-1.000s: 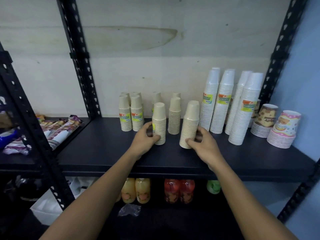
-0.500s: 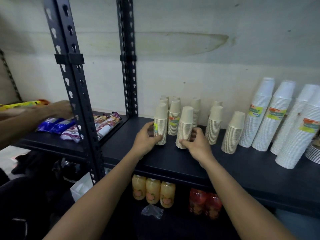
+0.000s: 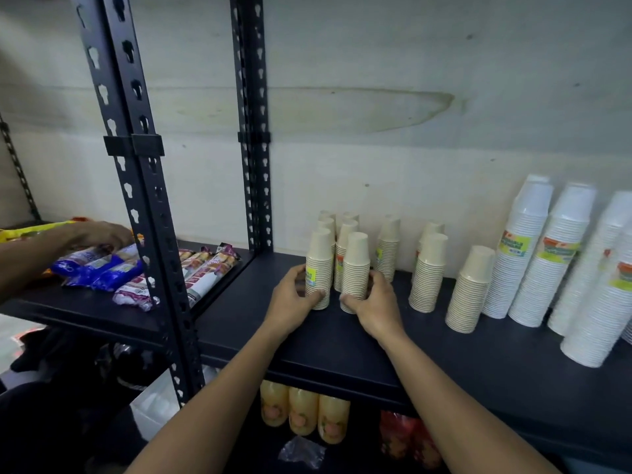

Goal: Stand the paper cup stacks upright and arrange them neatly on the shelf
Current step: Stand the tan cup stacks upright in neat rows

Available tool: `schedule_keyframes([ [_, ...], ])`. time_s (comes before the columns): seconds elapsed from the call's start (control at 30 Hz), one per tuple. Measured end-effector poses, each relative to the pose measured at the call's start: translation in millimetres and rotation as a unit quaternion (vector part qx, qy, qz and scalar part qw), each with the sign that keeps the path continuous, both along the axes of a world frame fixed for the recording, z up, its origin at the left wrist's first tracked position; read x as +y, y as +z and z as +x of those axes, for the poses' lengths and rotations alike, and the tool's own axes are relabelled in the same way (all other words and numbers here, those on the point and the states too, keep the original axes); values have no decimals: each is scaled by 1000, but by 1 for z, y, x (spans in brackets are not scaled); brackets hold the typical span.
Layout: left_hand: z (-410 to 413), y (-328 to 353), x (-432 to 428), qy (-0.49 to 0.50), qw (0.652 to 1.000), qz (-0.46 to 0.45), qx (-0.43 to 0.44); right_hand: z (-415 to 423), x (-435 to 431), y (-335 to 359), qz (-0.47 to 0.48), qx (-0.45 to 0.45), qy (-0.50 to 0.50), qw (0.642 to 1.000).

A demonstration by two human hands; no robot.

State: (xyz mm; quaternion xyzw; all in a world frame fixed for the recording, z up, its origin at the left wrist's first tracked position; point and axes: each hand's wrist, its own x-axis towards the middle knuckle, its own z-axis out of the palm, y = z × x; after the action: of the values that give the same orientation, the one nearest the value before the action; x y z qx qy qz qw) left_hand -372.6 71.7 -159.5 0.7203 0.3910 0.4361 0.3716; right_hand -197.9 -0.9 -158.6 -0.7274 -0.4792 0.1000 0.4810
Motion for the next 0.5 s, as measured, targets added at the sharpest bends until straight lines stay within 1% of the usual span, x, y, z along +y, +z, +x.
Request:
schedule_keyframes([
  [0.07, 0, -4, 1, 4, 1000, 10, 4, 0, 5, -1, -9, -13, -12, 1000],
  [0.17, -1, -6, 2, 11, 1000, 15, 8, -3, 9, -4, -11, -6, -10, 1000],
  [0.3, -2, -5, 0, -17, 1000, 0, 12, 1, 2, -6, -23, 21, 39, 999],
  [0.43, -1, -7, 1, -17, 1000, -9, 25, 9, -8, -5, -28, 95, 92, 991],
  [0.5, 0, -7, 3, -13, 1000, -12, 24, 9, -9, -5, -32, 82, 89, 992],
])
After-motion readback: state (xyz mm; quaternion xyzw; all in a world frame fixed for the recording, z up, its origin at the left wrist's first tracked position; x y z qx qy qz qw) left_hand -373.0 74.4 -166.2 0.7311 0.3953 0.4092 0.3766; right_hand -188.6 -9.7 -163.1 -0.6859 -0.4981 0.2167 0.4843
